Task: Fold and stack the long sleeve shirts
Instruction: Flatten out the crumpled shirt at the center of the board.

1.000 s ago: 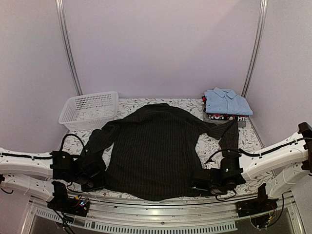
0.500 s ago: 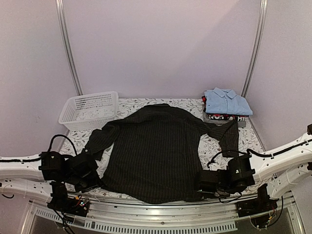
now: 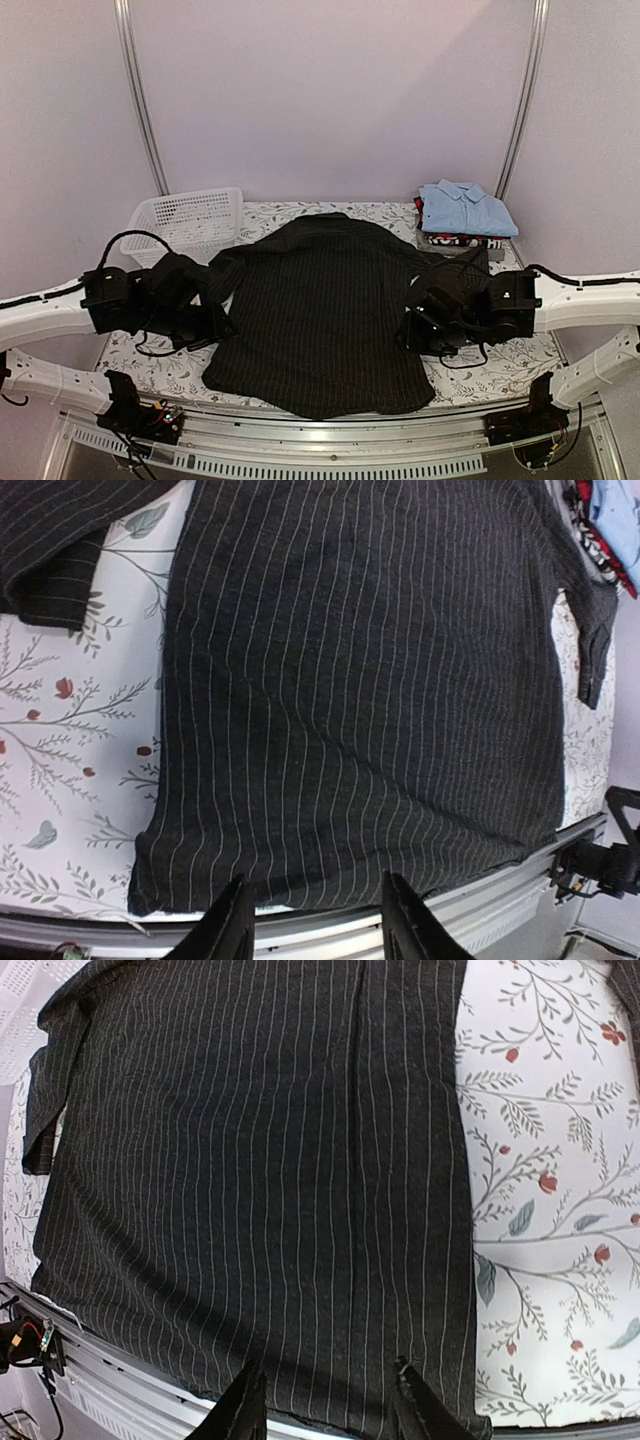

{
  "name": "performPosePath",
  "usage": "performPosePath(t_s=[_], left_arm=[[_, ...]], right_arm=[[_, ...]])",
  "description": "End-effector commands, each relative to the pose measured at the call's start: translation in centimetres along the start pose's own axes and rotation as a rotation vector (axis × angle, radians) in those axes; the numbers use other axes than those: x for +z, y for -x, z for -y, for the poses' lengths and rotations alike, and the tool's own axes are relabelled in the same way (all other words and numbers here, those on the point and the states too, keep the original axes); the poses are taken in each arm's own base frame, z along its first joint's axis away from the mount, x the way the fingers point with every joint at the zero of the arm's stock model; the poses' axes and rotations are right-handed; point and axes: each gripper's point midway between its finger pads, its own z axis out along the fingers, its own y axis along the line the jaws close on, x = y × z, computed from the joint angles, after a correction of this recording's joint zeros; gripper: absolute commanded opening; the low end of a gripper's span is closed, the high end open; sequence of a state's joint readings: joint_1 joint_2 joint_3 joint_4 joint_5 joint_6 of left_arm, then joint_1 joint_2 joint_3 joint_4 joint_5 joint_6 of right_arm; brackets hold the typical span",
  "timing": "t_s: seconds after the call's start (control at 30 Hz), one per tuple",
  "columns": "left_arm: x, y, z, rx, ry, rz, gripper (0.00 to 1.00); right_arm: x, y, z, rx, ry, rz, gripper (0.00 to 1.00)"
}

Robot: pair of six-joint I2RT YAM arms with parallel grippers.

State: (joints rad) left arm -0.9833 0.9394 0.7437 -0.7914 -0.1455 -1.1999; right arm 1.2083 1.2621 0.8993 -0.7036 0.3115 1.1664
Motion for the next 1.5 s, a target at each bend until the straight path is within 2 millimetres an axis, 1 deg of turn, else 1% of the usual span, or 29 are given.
performPosePath(t_s=[0.0,0.07,0.17,0.23,0.27,0.37,0.43,0.57,0.7,0.77,0.8,0.83,0.93,1.07,1.17,1.2,1.23,1.33,1.4,1.47], left_arm=[[4.1,0.5,1.5,0.129,-0.051,-0.051,0.41],[6.4,-0.1,0.6,0.121,-0.048,-0.093,0.37],[8.6,-0.8,-2.0,0.093,0.013,-0.121,0.35],[9.5,-1.6,-3.5,0.073,0.037,-0.14,0.36],[9.7,-2.1,-4.3,0.058,0.046,-0.15,0.35],[10.1,-3.6,-7.1,0.006,0.096,-0.174,0.35],[10.1,-4.6,-8.8,-0.027,0.121,-0.187,0.35],[9.8,-6.2,-11.6,-0.093,0.166,-0.204,0.36],[9.1,-6.8,-13.2,-0.135,0.2,-0.197,0.36],[8.4,-6.4,-13.3,-0.139,0.209,-0.179,0.36],[8.1,-6.1,-13.3,-0.14,0.211,-0.164,0.36],[7.7,-5.8,-13.2,-0.141,0.208,-0.155,0.36],[7.2,-4.9,-11.2,-0.121,0.128,-0.138,0.37],[6.3,-3.3,-8.5,-0.085,0.075,-0.127,0.4],[5.0,-1.1,-5.8,-0.025,0.035,-0.086,0.42],[4.6,-0.3,-4.8,0.002,0.018,-0.071,0.43],[4.0,0.7,-3.3,0.031,-0.01,-0.054,0.43],[3.0,2.5,0.0,0.119,-0.071,-0.032,0.45],[2.6,3.6,2.1,0.167,-0.114,-0.015,0.46],[2.3,4.7,3.9,0.209,-0.149,0.003,0.47]], right_arm=[[2.7,1.5,-1.4,-0.07,0.082,-0.011,0.39],[4.2,1.7,-0.6,-0.061,0.07,-0.019,0.36],[6.2,1.3,0.8,-0.052,0.052,-0.033,0.35],[7.6,0.4,1.7,-0.045,0.042,-0.06,0.35],[8.4,-0.5,2.4,-0.043,0.029,-0.083,0.34],[9.9,-2.9,3.5,-0.025,0.029,-0.154,0.32],[10.2,-4.4,4.0,-0.012,0.028,-0.182,0.32],[9.9,-6.8,4.1,-0.017,0.003,-0.216,0.33],[9.3,-8.9,4.3,-0.021,-0.018,-0.245,0.33],[8.7,-8.8,4.9,-0.012,-0.04,-0.24,0.34],[8.3,-8.5,5.3,-0.007,-0.055,-0.225,0.35],[7.7,-7.7,5.2,0.001,-0.048,-0.196,0.38],[6.6,-5.1,5.3,0.036,-0.029,-0.135,0.44],[5.4,0.0,5.8,0.08,-0.01,-0.038,0.49],[4.9,3.7,6.6,0.103,-0.026,0.032,0.53],[4.8,5.0,7.2,0.116,-0.037,0.053,0.54],[4.7,6.2,8.0,0.139,-0.047,0.073,0.54],[4.2,9.8,10.3,0.178,-0.087,0.143,0.55],[3.9,11.7,12.5,0.214,-0.13,0.185,0.56],[3.4,13.0,14.5,0.254,-0.163,0.224,0.56]])
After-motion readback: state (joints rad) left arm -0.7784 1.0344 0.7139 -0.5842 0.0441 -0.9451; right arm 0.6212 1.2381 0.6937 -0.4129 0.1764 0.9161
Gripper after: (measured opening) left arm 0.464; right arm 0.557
